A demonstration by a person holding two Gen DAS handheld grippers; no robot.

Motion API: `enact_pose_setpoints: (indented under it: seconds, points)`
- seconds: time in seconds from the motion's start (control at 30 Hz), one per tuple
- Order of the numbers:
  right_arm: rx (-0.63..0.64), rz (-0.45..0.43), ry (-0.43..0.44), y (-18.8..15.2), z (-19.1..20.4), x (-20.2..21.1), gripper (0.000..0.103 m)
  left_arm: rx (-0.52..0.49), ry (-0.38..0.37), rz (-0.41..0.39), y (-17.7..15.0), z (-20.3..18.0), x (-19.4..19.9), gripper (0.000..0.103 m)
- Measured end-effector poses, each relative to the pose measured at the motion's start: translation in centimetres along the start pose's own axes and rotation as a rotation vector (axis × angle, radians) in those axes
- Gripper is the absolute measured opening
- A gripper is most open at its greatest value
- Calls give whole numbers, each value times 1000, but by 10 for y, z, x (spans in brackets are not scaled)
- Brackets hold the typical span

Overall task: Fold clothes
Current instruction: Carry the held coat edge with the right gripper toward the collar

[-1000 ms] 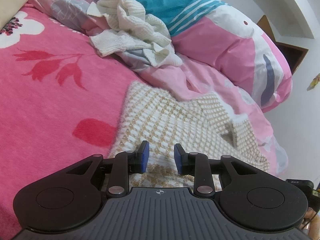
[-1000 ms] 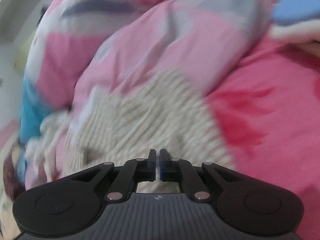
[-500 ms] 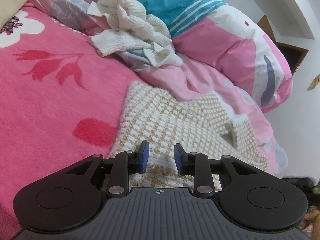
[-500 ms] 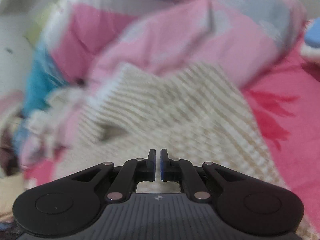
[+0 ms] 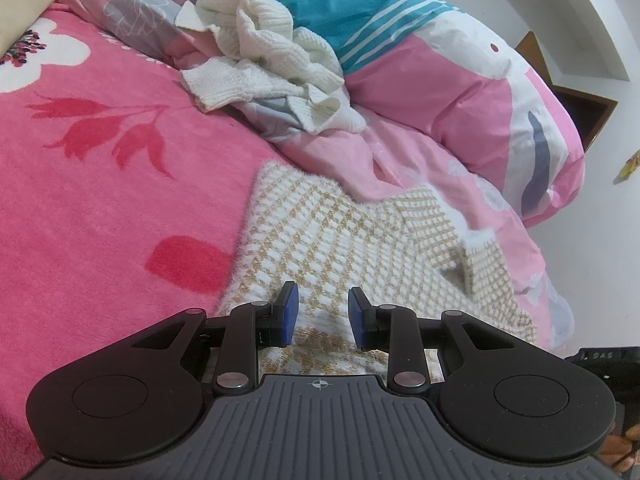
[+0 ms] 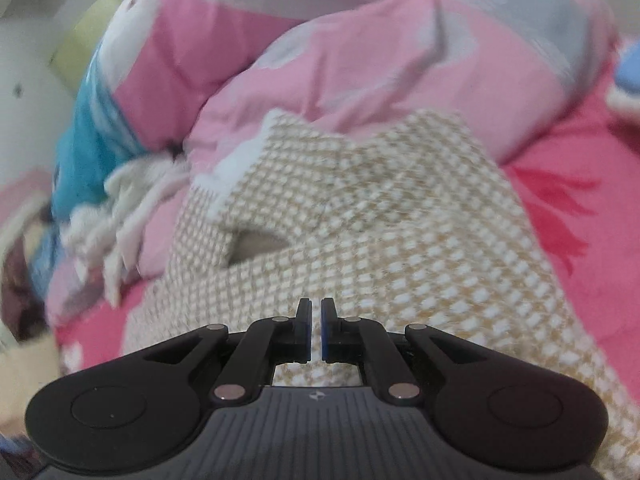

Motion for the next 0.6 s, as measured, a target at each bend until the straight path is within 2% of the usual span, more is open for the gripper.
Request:
enact_pose_setpoints:
  seconds: [0.13, 0.6]
  points:
    - [71, 31, -95, -10, 0, -16, 3, -4, 4, 1, 0, 0, 0, 29]
    - [118, -3, -112, -20, 1, -17, 3, -6, 7, 4, 0, -1, 0, 29]
Point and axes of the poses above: each gripper's, at about its wrist camera, not at the fingertips, and x roughly against the way its jaws point, z to its left, y to its top, the point moved 2 cm from there along -x, roughly the way its jaws point, and after that the axes turned 12 degrees about z, right-handed, at the moved point
